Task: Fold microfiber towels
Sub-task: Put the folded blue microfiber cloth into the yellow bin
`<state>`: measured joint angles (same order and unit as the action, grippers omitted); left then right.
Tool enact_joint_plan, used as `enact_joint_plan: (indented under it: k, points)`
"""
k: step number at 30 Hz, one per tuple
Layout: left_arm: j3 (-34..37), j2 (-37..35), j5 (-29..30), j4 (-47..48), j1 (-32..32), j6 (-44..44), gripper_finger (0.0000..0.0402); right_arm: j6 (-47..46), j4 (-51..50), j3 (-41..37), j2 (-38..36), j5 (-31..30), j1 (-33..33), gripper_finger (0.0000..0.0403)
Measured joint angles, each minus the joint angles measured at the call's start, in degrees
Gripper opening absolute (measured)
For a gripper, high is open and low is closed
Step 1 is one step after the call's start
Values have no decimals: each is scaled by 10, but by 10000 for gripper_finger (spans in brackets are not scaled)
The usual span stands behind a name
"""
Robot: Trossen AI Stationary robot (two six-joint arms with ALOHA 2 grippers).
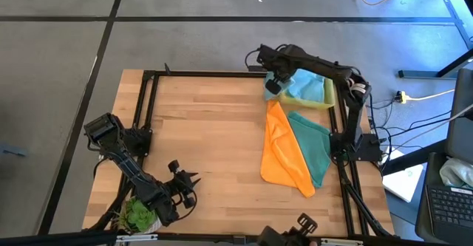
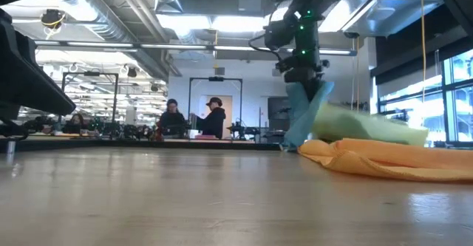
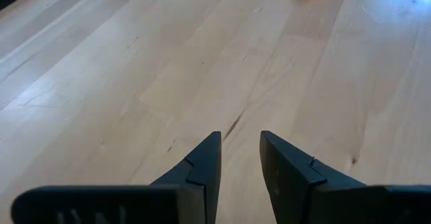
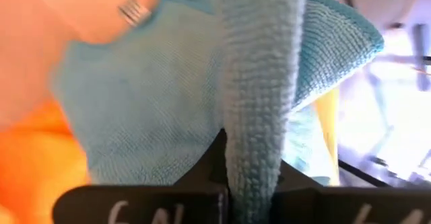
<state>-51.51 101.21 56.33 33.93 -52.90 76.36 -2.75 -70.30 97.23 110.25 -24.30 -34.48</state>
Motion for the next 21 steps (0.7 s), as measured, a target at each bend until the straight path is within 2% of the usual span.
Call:
enact_joint_plan:
  k: [6,10,17,21]
  points:
    - [0,0,-7,-1,0,1,96,0,64,-48,7,52,1,10]
    - [0,0,-14,-1,-3,10,96,12,63,-89,1,33,2,10]
    - [0,0,-14,-1,-4,11,96,-1,62,-124,-73,25,-27,10]
    - [0,0,-17,-1,-4,13,96,-21,65,-185,-132,28,-57,10]
